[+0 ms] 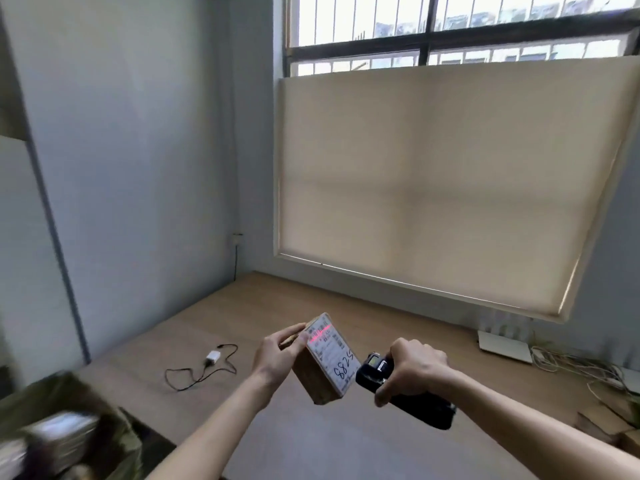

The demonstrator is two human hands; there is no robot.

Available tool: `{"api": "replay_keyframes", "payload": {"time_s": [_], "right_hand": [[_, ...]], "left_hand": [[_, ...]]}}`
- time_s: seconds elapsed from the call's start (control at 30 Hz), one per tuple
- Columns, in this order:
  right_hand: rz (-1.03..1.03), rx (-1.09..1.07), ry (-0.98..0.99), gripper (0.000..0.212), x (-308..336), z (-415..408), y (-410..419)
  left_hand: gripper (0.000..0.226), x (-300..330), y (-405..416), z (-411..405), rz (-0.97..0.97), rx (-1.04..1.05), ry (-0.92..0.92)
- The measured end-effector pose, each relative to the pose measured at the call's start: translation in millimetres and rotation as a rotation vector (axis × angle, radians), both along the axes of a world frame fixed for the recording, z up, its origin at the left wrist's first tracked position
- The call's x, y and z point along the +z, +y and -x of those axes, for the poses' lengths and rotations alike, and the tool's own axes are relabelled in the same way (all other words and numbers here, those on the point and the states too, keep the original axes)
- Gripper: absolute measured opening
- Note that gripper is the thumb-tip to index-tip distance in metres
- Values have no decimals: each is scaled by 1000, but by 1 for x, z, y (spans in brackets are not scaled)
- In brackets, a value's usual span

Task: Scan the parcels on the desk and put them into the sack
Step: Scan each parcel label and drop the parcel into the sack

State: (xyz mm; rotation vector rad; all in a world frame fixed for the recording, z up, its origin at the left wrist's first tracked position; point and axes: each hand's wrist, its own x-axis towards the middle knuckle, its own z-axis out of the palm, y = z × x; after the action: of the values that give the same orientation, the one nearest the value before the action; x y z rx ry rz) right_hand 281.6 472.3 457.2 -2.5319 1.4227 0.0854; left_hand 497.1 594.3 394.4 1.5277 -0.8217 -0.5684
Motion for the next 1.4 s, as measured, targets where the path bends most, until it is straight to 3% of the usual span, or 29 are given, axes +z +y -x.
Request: {"api": "replay_keyframes", "payload": {"time_s": [0.17, 0.4, 0.47, 0.6, 0.9, 0.97, 1.2, 1.27, 1.4], "right_hand": [[-117, 174, -74, 64, -14, -103, 29], [-553, 418, -300, 36, -52, -268, 92], [-622, 484, -348, 45, -64, -317, 112], [-710, 615, -408, 28, -85, -409, 149], [-763, 774, -353, 69, -145, -567, 237], [-775, 771, -317, 67, -167, -587, 257], [-766, 734, -128, 50, -241, -614, 297], [-734, 733, -88, 51, -257, -617, 301], [-613, 731, -19, 62, -277, -618, 300]], "left_hand": [[26, -11, 71, -78, -1, 186, 63], [24, -37, 165, -189, 51, 469, 287], [33, -46, 191, -224, 51, 531, 344], [55, -61, 249, -291, -58, 605, 395], [64, -120, 368, -384, -194, 788, 399], [80, -147, 388, -398, -238, 811, 409], [46, -259, 427, -430, -377, 751, 571], [44, -261, 421, -429, -431, 740, 605], [58, -263, 406, -428, -615, 718, 479]]}}
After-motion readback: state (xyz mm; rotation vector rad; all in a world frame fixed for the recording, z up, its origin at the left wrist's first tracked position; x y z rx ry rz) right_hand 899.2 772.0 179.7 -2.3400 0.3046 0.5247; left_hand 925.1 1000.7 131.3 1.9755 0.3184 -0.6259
